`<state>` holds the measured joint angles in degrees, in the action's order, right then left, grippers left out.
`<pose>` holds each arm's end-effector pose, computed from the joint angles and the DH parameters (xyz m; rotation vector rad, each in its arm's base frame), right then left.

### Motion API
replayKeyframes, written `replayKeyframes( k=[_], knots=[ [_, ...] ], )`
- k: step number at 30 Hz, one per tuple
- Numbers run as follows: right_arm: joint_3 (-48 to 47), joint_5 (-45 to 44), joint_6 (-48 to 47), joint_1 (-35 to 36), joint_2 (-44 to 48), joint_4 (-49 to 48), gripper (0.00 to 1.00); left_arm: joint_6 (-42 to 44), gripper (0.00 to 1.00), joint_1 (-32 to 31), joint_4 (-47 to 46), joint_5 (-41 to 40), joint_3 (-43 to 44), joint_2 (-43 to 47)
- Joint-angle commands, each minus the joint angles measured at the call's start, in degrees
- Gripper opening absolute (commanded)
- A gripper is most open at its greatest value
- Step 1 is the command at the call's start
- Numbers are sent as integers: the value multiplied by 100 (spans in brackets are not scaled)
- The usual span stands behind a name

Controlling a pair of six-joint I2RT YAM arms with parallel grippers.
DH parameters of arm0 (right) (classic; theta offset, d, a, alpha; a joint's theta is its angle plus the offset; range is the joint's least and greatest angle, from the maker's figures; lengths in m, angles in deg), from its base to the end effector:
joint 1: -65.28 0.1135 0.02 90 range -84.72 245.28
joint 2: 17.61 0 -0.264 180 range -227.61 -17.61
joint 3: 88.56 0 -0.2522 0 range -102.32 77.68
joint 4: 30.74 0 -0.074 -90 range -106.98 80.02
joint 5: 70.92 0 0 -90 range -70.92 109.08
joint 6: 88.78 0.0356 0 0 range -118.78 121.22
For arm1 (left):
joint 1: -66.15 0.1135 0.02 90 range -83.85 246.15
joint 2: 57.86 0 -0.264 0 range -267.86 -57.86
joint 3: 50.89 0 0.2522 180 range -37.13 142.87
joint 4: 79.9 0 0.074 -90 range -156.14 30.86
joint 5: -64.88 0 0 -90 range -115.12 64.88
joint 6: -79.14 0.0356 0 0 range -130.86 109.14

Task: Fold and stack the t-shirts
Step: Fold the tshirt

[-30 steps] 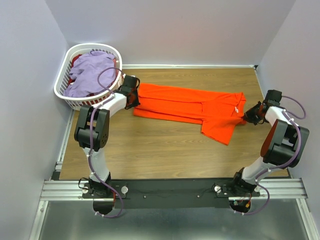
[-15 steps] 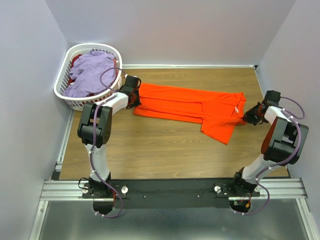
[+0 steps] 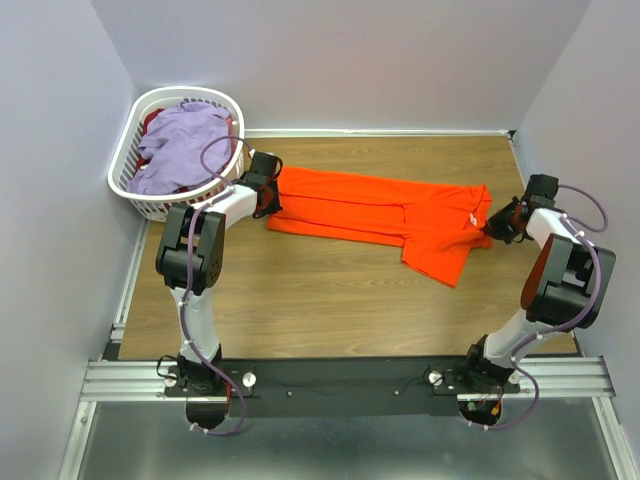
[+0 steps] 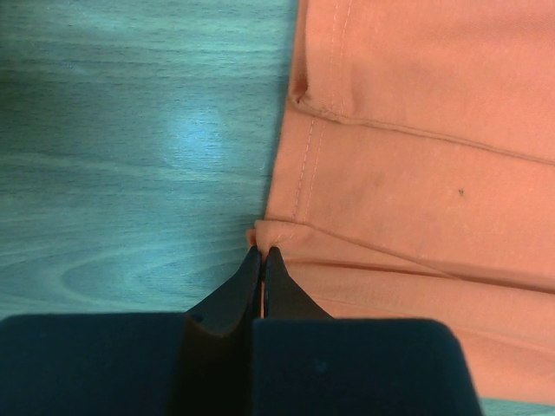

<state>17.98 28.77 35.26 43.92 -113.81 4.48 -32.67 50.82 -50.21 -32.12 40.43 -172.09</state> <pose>0.3179 -0.1179 0.1860 1.1474 2.3211 0.3001 0.4130 -0.1087 0.1692 -0.1916 2.4759 -0.1237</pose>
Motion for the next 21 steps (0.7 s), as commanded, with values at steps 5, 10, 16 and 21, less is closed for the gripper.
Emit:
replayKeyframes(
  k=[5, 10, 16, 21],
  knots=[
    [-226, -626, -29, 45, -91, -133, 2, -8, 0, 48, 25, -363, -13, -37],
    [-314, -767, -99, 45, -443, -150, 6, 1, 4, 48, 60, -389, -4, -55],
    [-384, -741, -258, 53, -294, -133, 27, 9, 31, 39, -19, -328, -57, 68],
    [-235, -793, -302, 62, 267, -106, 47, 123, 44, 30, -54, -231, -83, 182]
  ],
)
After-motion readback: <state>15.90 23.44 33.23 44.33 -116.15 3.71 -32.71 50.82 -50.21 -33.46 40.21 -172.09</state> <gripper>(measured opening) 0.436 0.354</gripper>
